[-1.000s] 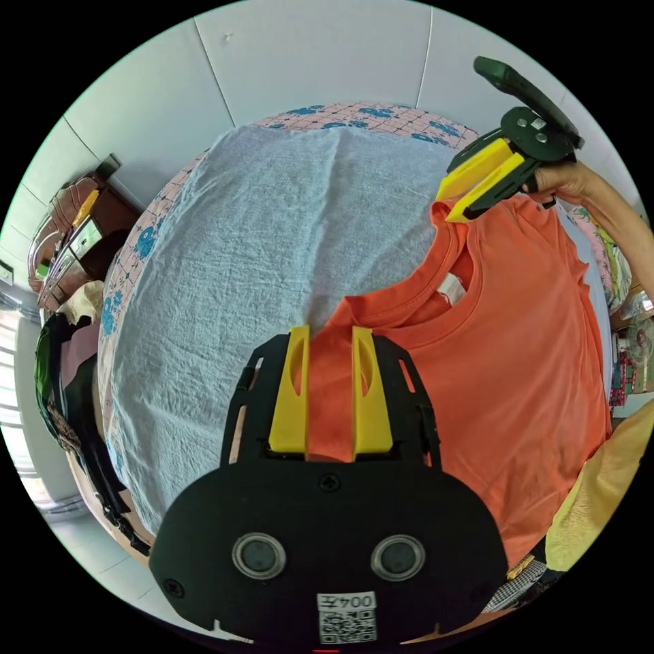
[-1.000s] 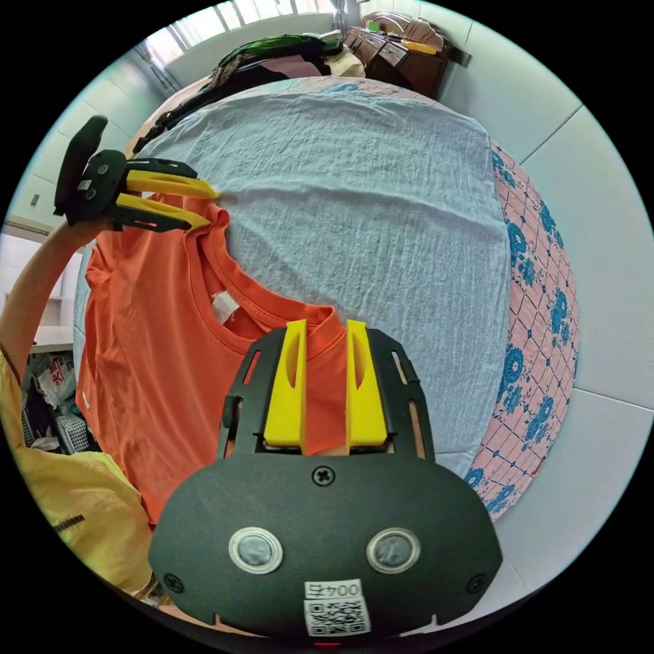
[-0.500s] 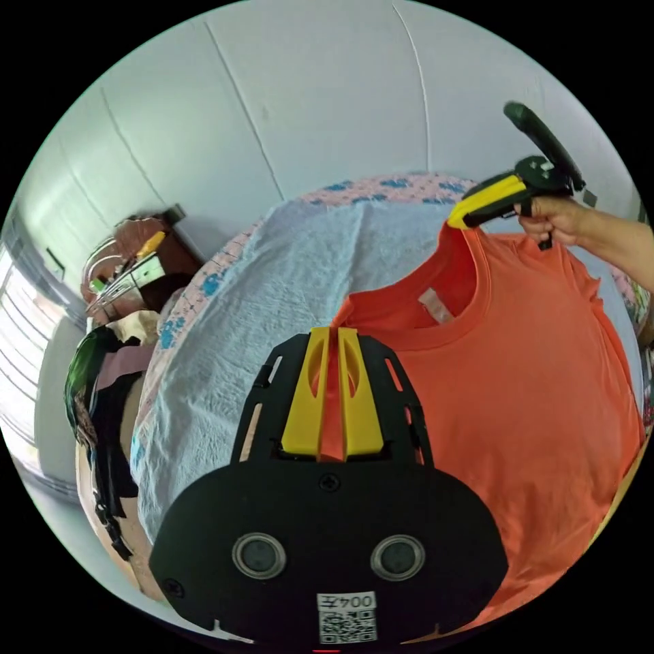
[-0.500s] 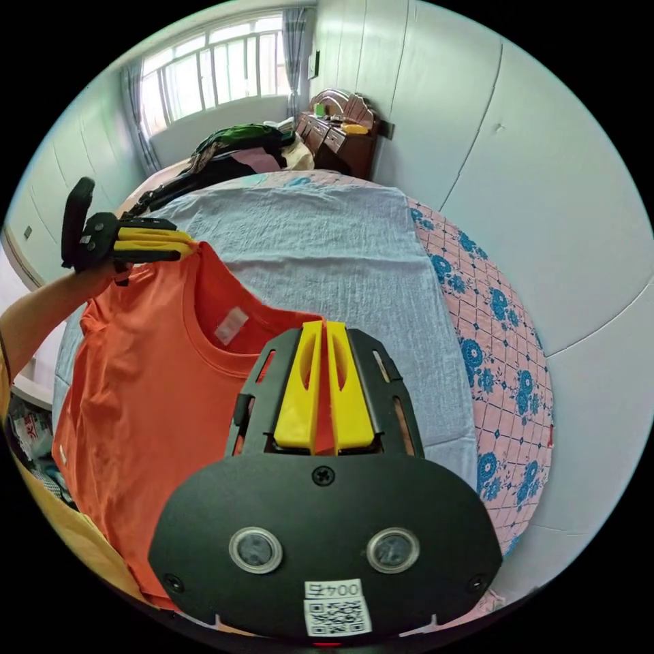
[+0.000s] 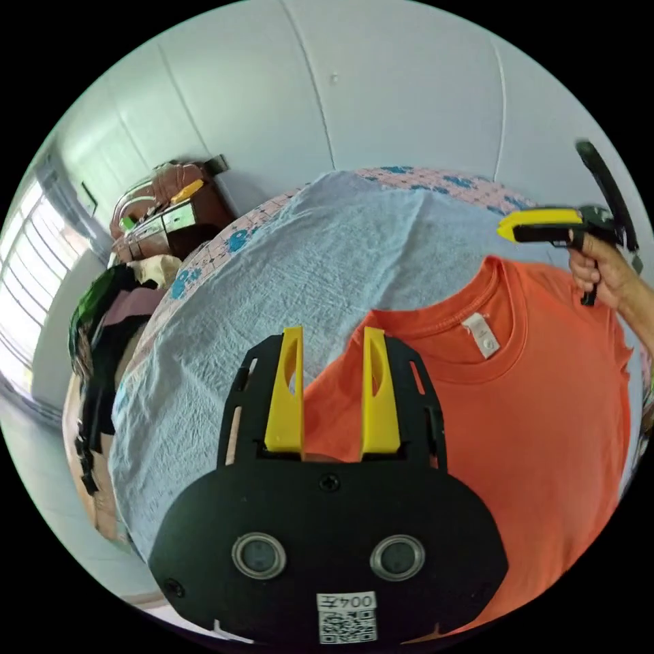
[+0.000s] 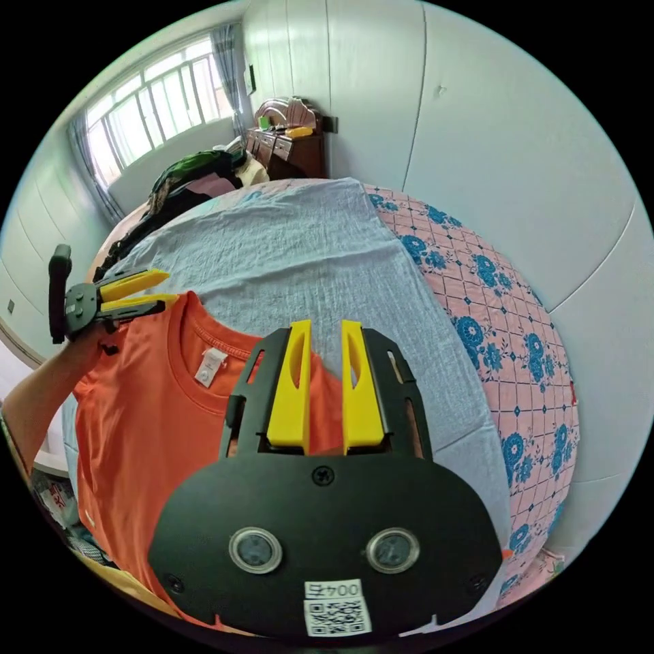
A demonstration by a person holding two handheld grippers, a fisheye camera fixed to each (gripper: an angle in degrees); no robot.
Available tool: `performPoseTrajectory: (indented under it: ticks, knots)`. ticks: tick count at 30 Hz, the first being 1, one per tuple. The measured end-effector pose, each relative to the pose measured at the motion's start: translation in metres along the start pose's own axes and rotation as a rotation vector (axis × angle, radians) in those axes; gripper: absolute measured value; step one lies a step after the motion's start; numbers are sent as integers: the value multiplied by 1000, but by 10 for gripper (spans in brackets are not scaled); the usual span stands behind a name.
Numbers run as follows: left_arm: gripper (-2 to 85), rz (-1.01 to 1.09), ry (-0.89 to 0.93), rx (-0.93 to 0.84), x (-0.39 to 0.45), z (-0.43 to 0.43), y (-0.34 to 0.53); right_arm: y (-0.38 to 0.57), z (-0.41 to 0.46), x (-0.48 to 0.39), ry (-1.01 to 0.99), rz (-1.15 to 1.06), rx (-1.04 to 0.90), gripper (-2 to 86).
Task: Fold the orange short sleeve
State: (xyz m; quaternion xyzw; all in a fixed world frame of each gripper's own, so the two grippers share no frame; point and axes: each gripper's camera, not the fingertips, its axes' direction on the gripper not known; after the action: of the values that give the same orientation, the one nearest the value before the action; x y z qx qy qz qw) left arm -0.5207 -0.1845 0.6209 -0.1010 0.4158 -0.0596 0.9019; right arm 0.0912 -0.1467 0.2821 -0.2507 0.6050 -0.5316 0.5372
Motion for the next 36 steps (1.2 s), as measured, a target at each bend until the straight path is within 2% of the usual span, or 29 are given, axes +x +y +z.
performPoseTrajectory:
  ticks: [3, 7, 9, 15, 20, 21, 26, 30, 32, 34, 36]
  knots:
    - [103, -173, 124, 72, -54, -42, 13, 19, -38, 2, -75, 6, 40, 75]
    - [56, -287, 243, 192, -107, -130, 75, 85, -85, -30, -230, -74, -71, 53]
    - [34, -317, 218, 186, -117, -169, 115, 126, -97, -50, -274, -101, -165, 47]
    - [7, -444, 68, 3, -108, -268, 270, 254, -103, -129, -318, -158, -453, 2]
    - [3, -499, -12, -164, -84, -300, 358, 307, -85, -182, -193, -265, -577, -6]
    - [3, -500, -23, -170, -82, -302, 363, 307, -89, -185, -178, -268, -527, -6]
    - [5, -457, -13, -216, -88, -306, 385, 316, -87, -190, -112, -203, -508, -6]
    - [10, -405, 67, -150, -107, -317, 386, 332, -91, -198, -48, -184, -435, -4]
    - [12, -349, 109, -129, -122, -324, 384, 336, -90, -211, 50, -176, -440, -2]
    - [12, -309, 140, -98, -134, -336, 383, 335, -99, -219, 74, -85, -432, 0]
    - [12, -276, 154, -65, -148, -350, 383, 333, -129, -232, -25, 60, -285, 6]
